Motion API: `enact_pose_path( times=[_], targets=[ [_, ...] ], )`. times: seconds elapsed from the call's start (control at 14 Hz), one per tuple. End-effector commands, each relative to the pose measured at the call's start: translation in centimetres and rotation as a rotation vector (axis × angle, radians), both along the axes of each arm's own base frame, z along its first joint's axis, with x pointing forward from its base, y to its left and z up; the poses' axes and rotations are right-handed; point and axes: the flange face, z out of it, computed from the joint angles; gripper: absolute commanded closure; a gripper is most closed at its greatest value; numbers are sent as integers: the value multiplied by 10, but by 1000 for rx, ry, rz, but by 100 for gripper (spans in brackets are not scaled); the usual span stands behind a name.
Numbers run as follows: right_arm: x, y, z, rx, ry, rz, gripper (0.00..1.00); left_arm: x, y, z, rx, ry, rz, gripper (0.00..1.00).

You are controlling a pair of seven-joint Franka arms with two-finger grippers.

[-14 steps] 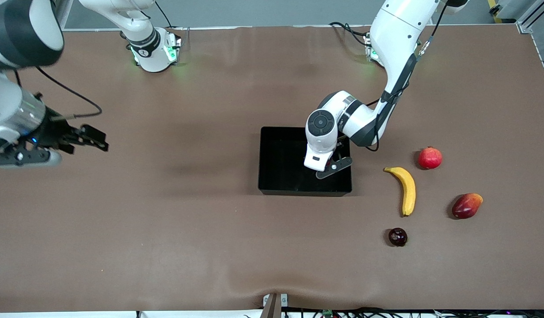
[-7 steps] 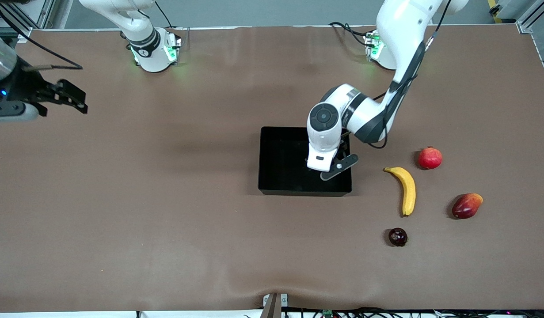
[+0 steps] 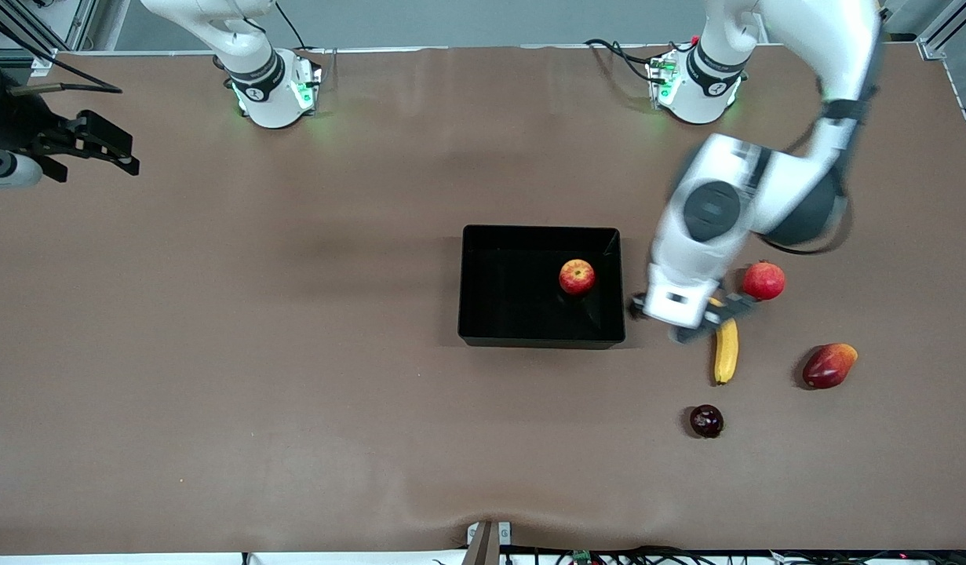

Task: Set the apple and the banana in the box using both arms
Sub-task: 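Open the left gripper over the tray while the right arm returns to rest, then grasp the yellow banana with the left gripper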

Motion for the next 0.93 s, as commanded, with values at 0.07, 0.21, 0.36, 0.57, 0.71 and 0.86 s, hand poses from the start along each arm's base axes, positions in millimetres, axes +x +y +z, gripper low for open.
enact_pose_path(
  times=[0.07, 0.21, 0.36, 0.57, 0.71, 0.86],
  targets=[
    [1, -12, 1, 24, -28, 15, 0, 21, 59, -25, -19, 27, -151, 0],
    [11, -12, -24, 23, -39, 12, 0, 32, 91, -54, -32, 39, -220, 0],
    [13, -14, -35, 23, -39, 7, 0, 36, 116, -90, -48, 38, -273, 0],
    [15, -23, -41, 20, -30, -24, 0, 30, 144, -145, -68, 32, -314, 0],
    [14, -31, -42, 18, -16, -37, 0, 26, 152, -171, -80, 44, -326, 0],
    [12, -32, -42, 18, -5, -38, 0, 21, 151, -187, -86, 64, -328, 5]
  ],
)
